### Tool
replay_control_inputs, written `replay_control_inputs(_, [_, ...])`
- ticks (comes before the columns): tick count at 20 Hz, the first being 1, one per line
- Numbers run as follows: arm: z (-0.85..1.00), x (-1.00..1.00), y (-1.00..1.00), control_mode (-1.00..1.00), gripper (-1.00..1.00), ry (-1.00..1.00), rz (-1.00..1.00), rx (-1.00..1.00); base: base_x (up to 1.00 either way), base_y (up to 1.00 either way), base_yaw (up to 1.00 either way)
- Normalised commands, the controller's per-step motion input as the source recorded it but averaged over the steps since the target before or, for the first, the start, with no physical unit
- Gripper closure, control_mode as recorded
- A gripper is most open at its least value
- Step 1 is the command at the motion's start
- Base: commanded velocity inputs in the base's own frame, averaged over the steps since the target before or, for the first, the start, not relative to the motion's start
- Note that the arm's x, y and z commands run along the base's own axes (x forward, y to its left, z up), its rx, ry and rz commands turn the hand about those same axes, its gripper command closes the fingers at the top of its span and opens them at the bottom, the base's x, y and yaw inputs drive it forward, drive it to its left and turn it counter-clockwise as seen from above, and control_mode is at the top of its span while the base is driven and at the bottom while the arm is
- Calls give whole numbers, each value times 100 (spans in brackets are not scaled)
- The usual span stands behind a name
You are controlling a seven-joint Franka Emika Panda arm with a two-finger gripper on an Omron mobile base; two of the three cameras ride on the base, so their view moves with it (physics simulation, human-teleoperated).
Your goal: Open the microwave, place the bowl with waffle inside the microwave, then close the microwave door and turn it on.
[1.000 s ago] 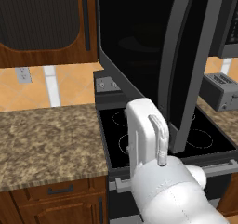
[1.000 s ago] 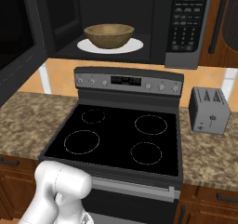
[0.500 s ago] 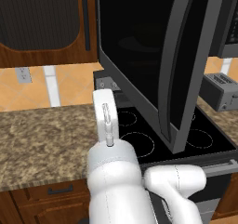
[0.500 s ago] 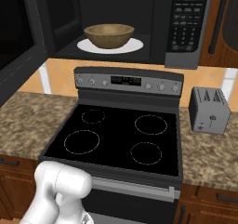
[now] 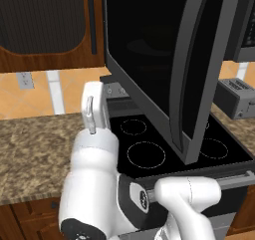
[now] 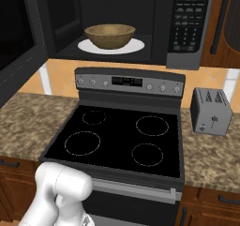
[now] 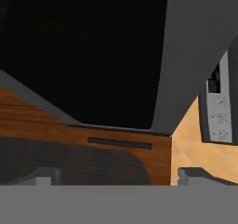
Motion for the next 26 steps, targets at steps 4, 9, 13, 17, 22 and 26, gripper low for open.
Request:
replay_control_inputs(4, [0, 70, -1, -100, -100, -8, -17, 3, 0, 0, 0])
replay_control_inputs(9, [0, 82, -1, -100, -100, 0, -15, 3, 0, 0, 0])
replay_control_inputs(13, [28, 24, -53, -100, -100, -12, -4, 13, 0, 0, 0])
replay_control_inputs(17, [46, 0, -98, -100, -100, -16, 0, 25, 0, 0, 0])
replay_control_inputs(22, [31, 41, -100, -100, -100, -4, 0, 31, 0, 0, 0])
replay_control_inputs(26, [35, 65, -100, -100, -100, 1, 0, 31, 0, 0, 0])
